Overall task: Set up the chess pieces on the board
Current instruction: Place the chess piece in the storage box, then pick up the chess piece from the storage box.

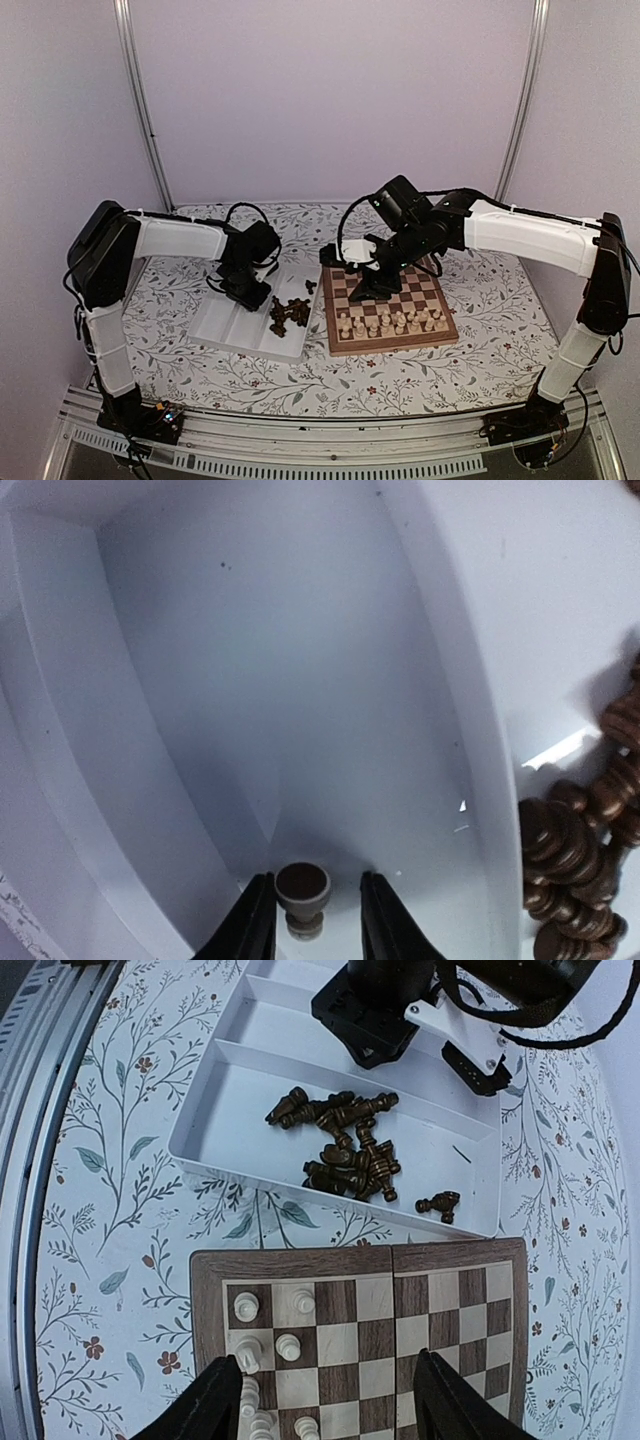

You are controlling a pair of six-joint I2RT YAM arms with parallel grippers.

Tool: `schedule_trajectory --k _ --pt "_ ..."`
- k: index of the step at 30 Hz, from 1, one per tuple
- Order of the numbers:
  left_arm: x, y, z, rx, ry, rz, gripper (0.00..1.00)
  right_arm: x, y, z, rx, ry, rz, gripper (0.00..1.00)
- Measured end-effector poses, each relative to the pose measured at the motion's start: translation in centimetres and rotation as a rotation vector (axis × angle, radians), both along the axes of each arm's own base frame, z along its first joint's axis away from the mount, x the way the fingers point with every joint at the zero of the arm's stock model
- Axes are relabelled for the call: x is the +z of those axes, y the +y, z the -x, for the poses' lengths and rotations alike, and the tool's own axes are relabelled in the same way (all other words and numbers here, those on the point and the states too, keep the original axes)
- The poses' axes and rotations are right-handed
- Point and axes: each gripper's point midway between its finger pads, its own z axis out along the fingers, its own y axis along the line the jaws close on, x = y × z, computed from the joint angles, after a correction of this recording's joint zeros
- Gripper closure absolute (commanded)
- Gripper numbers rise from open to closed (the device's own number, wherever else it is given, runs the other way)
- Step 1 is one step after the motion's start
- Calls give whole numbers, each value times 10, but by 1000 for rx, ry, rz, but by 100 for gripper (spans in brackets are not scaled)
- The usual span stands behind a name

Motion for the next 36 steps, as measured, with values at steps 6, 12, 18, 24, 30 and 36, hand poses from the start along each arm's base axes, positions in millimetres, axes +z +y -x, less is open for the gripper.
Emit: schedule_trajectory --k 6,12,18,24,30,36 --pt "0 8 10 46 -2 -9 73 0 1 1 4 4 -3 39" --pt "-1 7 12 67 6 5 80 -5 2 2 6 13 7 39" --pt "-2 6 14 77 13 15 88 -6 4 4 11 14 7 39" --pt "-1 6 16 64 21 24 90 -6 4 5 13 15 7 39" --pt "2 0 38 -1 122 67 90 -3 6 6 33 14 -1 39" --pt "31 -23 54 -69 197 210 90 5 22 4 86 -28 -16 39"
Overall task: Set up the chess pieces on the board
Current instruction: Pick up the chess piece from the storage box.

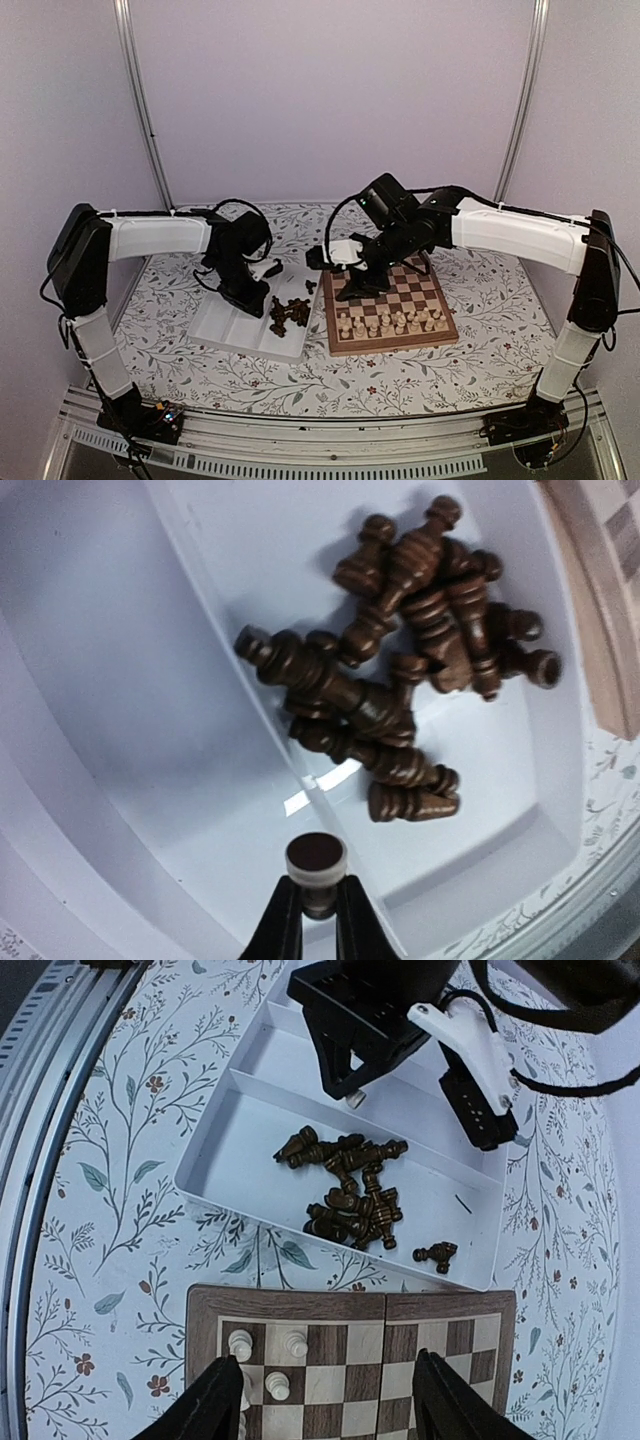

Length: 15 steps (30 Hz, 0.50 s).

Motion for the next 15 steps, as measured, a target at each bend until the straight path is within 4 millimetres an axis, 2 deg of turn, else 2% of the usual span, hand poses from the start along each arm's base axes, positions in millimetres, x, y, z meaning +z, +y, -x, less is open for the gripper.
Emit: schedule_trajectory --k 8,15 --pt "54 -39 3 -59 6 229 90 -4 37 12 103 -68 10 39" --pt "70 -60 19 -105 93 369 90 -14 58 28 164 -111 30 39"
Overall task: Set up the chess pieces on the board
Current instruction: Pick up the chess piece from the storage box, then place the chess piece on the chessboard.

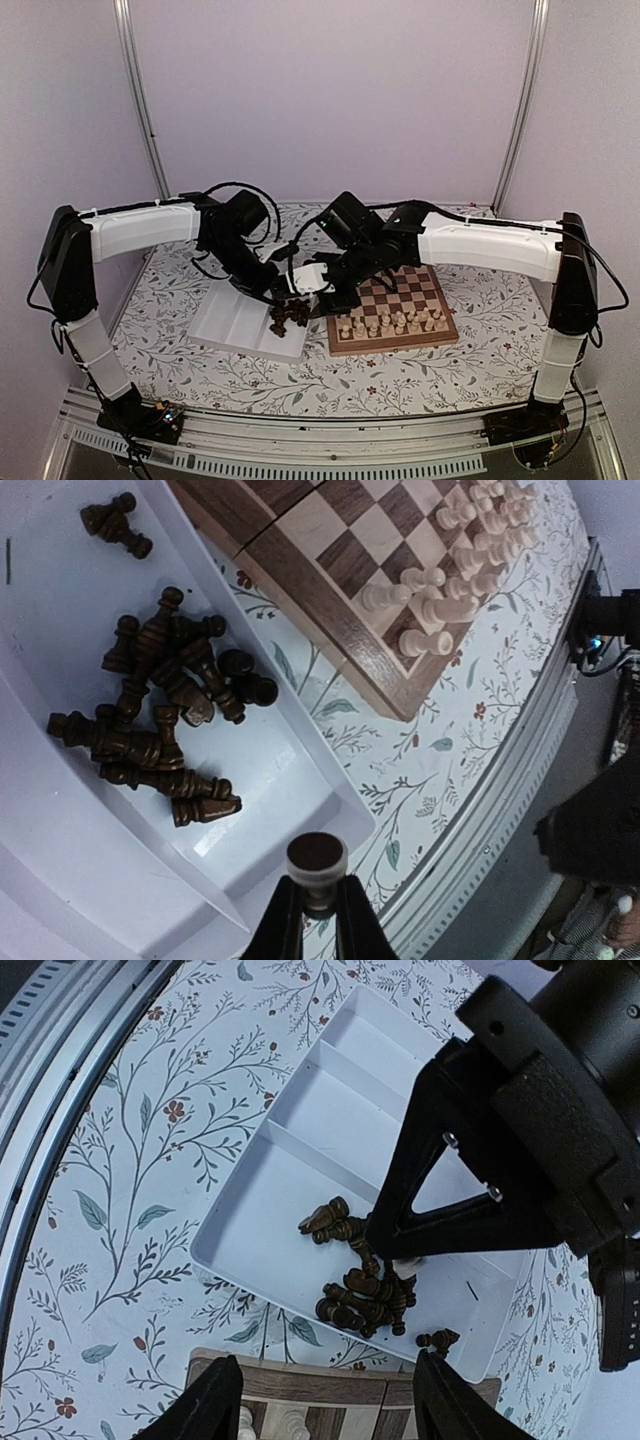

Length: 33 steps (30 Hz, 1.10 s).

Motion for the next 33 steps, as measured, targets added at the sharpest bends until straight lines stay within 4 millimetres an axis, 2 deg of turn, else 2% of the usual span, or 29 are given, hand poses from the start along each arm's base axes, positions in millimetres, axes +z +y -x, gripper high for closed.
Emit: schedule_trajectory --k 9,22,33 --pt "26 -22 17 -66 80 174 90 -12 14 7 24 -41 24 39" --pt "40 -31 25 -92 119 256 92 -7 24 -5 -20 -107 12 41" --pt "44 -34 28 -103 137 289 92 -6 25 -10 -37 -120 3 69"
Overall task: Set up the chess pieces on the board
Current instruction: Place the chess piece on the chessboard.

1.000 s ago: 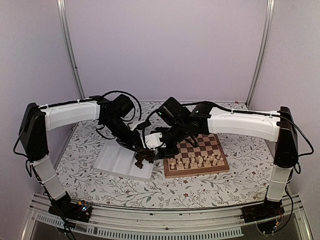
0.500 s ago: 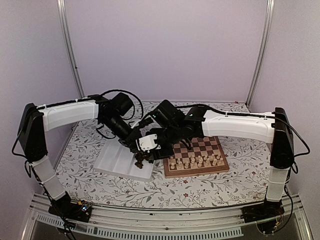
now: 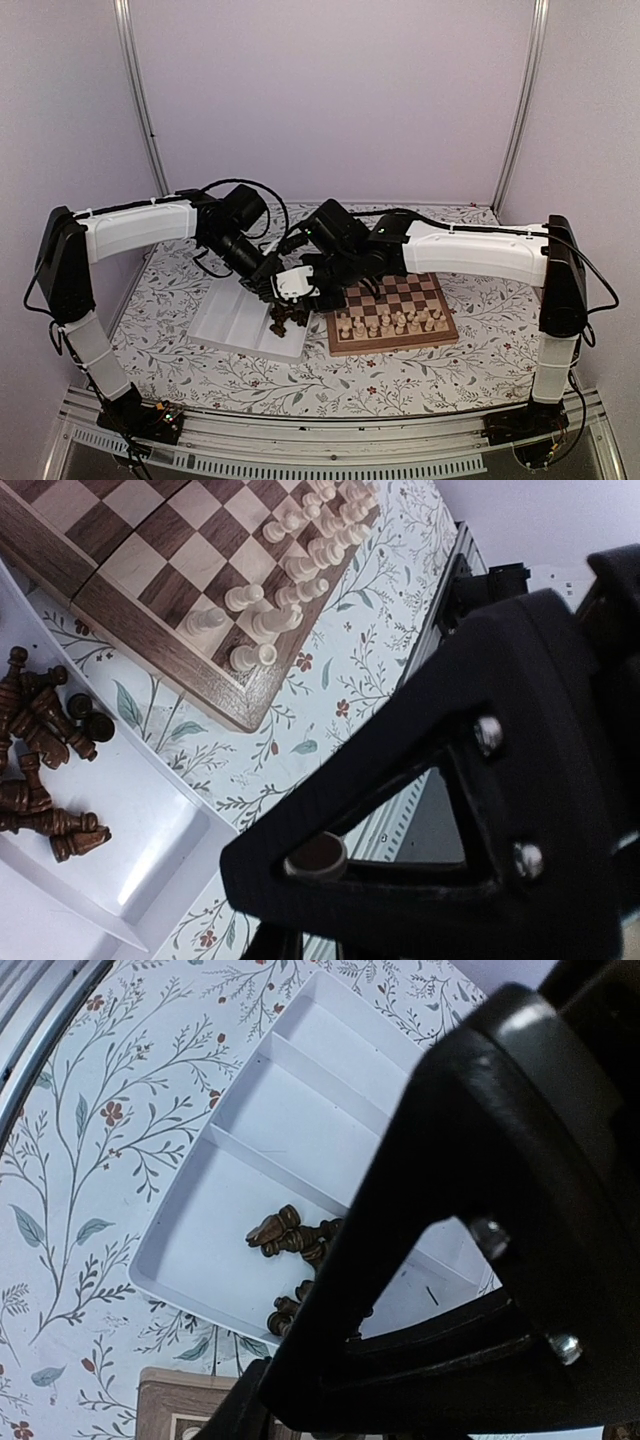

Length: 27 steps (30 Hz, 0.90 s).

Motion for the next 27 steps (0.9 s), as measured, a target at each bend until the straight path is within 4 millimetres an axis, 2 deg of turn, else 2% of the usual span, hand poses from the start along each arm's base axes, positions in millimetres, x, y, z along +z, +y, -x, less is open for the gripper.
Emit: schedule_trajectory --k 5,11,14,16,22,24,27 --pt "0 0 0 0 1 0 89 -2 -1 -2 -5 -7 10 83" --pt "-1 3 -3 11 -19 -17 85 -7 -4 -3 -13 -5 16 88" --pt "5 6 -8 28 -73 -30 83 -3 -3 -9 -27 21 -18 89" --pt "17 8 -14 50 -143 -22 83 4 -3 -13 -33 69 -64 89" --pt "82 17 -34 176 -520 114 74 24 -19 -18 -56 284 -176 90" --pt "98 14 -31 203 -674 162 72 37 -27 -23 -62 365 -231 90" --pt "114 -6 -13 177 -853 257 70 54 -37 -30 -66 465 -300 90"
